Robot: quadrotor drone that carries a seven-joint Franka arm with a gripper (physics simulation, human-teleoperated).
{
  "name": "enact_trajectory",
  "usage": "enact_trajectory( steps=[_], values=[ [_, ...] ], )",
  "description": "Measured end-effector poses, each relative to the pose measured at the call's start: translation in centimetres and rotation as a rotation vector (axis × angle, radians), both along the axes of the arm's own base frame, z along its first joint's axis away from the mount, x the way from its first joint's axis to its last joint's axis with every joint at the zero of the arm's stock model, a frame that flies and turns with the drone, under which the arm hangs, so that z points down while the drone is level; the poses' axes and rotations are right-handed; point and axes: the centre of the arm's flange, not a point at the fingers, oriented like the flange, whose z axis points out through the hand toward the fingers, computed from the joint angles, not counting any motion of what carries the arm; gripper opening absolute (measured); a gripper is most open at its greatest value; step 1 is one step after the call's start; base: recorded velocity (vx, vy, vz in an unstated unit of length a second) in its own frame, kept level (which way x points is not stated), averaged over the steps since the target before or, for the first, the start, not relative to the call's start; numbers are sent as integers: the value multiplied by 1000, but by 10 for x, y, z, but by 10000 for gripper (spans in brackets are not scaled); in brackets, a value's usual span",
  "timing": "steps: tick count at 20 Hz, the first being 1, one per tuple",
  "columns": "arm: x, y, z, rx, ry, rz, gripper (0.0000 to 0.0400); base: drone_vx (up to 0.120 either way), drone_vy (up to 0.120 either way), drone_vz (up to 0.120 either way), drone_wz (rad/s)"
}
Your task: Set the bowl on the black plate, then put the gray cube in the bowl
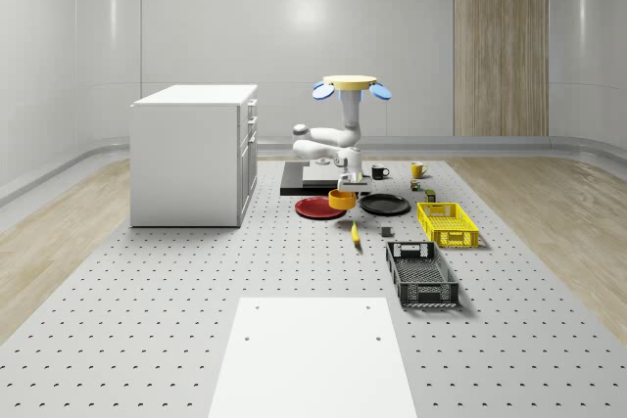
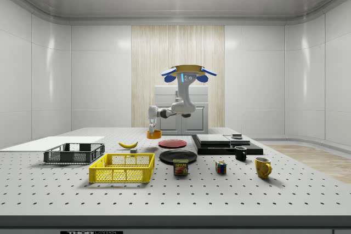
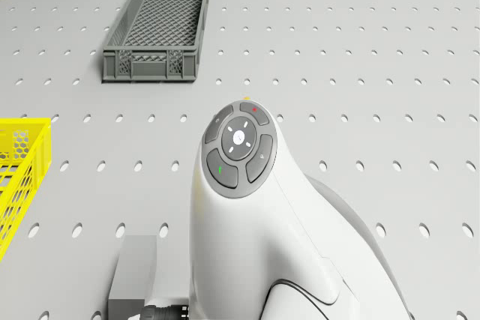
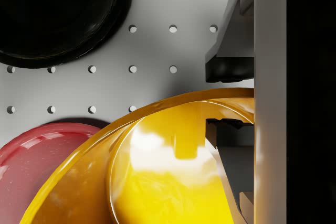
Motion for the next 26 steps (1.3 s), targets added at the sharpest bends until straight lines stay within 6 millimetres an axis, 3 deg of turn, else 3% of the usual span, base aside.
enact_trajectory(
  steps=[26],
  values=[
    [0, 0, 0, 0, 0, 0, 100, -120, 120, 0, 0]
  ],
)
